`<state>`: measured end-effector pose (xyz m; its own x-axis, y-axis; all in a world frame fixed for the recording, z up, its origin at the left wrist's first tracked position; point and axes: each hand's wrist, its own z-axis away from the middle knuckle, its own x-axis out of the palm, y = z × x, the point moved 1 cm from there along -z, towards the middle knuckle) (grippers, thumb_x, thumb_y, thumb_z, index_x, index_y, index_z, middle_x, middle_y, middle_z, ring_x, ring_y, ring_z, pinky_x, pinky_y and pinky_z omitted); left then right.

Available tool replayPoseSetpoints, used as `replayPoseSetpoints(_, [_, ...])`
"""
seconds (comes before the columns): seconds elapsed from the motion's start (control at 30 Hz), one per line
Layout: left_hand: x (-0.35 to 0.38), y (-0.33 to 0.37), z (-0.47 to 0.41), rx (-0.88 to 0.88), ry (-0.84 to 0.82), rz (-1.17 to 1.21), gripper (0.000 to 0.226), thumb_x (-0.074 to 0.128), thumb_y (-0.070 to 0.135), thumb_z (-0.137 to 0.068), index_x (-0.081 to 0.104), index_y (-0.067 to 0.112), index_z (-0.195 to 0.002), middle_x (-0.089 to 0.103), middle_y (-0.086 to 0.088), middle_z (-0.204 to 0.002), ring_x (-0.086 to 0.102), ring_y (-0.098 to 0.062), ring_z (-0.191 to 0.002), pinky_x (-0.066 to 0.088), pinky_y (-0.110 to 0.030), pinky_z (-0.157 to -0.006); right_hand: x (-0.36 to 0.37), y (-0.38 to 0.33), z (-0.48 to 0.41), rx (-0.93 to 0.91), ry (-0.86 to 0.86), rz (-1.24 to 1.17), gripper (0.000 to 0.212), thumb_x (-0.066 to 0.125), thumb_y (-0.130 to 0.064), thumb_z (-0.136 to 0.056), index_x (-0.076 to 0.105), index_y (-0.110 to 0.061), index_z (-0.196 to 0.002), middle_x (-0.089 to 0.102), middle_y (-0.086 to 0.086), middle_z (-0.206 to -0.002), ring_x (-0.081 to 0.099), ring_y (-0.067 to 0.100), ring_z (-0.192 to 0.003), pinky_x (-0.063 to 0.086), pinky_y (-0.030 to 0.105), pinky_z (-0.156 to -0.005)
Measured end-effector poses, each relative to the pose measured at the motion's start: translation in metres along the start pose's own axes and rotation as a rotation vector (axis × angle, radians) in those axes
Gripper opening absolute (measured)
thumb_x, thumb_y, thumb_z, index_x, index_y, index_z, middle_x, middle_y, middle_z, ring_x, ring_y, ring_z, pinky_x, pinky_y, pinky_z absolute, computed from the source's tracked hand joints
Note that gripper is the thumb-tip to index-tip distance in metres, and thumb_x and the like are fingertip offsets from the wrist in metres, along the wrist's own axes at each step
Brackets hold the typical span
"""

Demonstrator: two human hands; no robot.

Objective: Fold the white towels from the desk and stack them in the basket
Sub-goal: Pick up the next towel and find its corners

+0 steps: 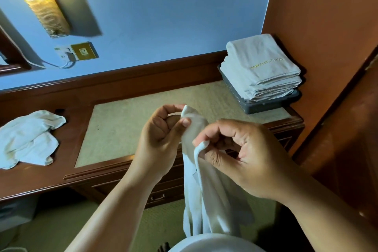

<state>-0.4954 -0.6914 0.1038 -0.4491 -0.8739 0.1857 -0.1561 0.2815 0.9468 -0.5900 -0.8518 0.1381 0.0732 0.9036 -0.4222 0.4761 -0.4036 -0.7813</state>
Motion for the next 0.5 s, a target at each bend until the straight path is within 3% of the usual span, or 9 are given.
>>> replayPoseSetpoints(0.13, [0.009,-0.003,0.009,-0.016,-0.052,0.050,0.020,0.061,0.015,-0.095,0.058,0.000,-0.107,0.072,-0.022,-0.094,0.068,-0.033,-0.088,0.058,-0.042,-0.080,-0.003,0.001,-0.004,-0.106,0.210,0.261,0.004,0.072,-0.017,-0.090,0.072,-0.015,-0.093,0.059,-0.009,-0.079,0.060,0.011,-0.071,0.045,0.016,-0.062])
replayPoseSetpoints(0.27, [0.020,0.002,0.014,-0.005,-0.038,0.095,0.021,0.067,0.024,-0.087,0.065,0.007,-0.099,0.072,-0.018,-0.089,0.067,-0.028,-0.081,0.058,-0.038,-0.074,-0.007,0.003,-0.006,-0.103,0.380,0.339,0.012,0.072,-0.025,-0.090,0.072,-0.013,-0.091,0.059,-0.004,-0.085,0.061,0.010,-0.074,0.050,0.023,-0.061])
replayPoseSetpoints(0.33, [0.026,0.002,0.016,-0.001,-0.028,0.134,0.021,0.070,0.023,-0.084,0.069,0.006,-0.096,0.072,-0.018,-0.089,0.068,-0.027,-0.081,0.058,-0.035,-0.073,-0.008,0.003,-0.007,-0.091,0.400,0.332,0.013,0.075,-0.026,-0.090,0.072,-0.013,-0.091,0.062,-0.004,-0.086,0.062,0.010,-0.074,0.051,0.027,-0.060])
replayPoseSetpoints(0.4, [0.028,0.001,0.017,-0.008,0.001,0.167,0.019,0.072,0.021,-0.082,0.072,0.006,-0.094,0.072,-0.017,-0.089,0.067,-0.027,-0.081,0.058,-0.034,-0.074,-0.007,0.003,-0.007,-0.064,0.405,0.350,0.013,0.077,-0.026,-0.087,0.072,-0.015,-0.089,0.059,-0.005,-0.086,0.059,0.009,-0.075,0.048,0.023,-0.061])
replayPoseSetpoints(0.5, [0.029,0.000,0.018,-0.013,-0.005,0.166,0.013,0.077,0.022,-0.085,0.076,0.011,-0.092,0.072,-0.014,-0.088,0.066,-0.026,-0.082,0.055,-0.036,-0.075,-0.010,0.006,-0.009,0.010,0.391,0.283,0.010,0.077,-0.029,-0.085,0.069,-0.024,-0.088,0.065,-0.010,-0.098,0.063,0.006,-0.090,0.050,0.025,-0.068])
